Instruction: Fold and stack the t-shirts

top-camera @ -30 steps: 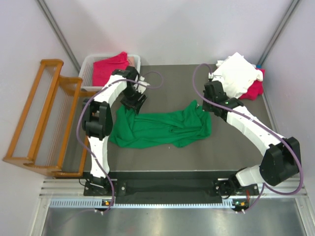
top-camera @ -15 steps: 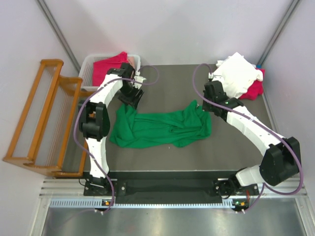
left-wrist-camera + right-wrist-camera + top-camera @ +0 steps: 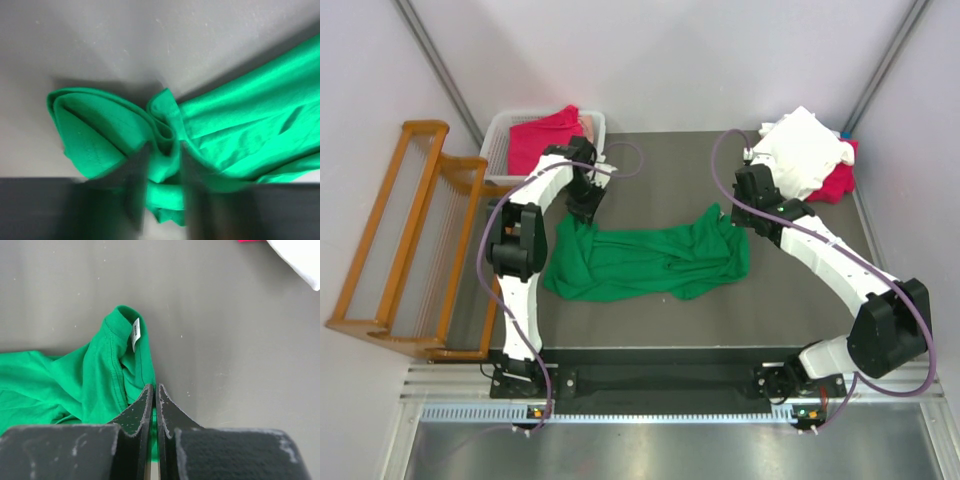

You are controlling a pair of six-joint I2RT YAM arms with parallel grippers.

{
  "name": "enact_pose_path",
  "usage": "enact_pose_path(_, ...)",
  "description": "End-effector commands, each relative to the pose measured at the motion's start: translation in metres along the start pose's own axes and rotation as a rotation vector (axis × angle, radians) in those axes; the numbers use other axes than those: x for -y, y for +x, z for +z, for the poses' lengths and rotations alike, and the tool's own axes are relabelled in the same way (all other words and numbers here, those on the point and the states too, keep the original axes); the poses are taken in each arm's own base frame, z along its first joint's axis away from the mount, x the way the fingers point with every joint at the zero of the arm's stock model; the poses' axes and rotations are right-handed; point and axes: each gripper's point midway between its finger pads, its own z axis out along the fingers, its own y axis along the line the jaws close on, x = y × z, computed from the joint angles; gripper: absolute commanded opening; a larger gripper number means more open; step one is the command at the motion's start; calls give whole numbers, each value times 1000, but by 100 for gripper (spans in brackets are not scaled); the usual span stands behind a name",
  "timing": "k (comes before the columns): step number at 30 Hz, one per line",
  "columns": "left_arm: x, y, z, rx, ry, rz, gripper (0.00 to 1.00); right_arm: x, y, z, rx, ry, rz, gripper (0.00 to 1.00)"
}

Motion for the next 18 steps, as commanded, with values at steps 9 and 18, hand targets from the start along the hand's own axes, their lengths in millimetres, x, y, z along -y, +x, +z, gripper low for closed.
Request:
enact_pose_path(9,-18,-15,-20,86,-45,-50,0,5,-27,-10,105,12,37,0)
enact_pose_path(18,-39,-39,-105,304,-68,-149,0,33,-90,-62,338,108,64,0)
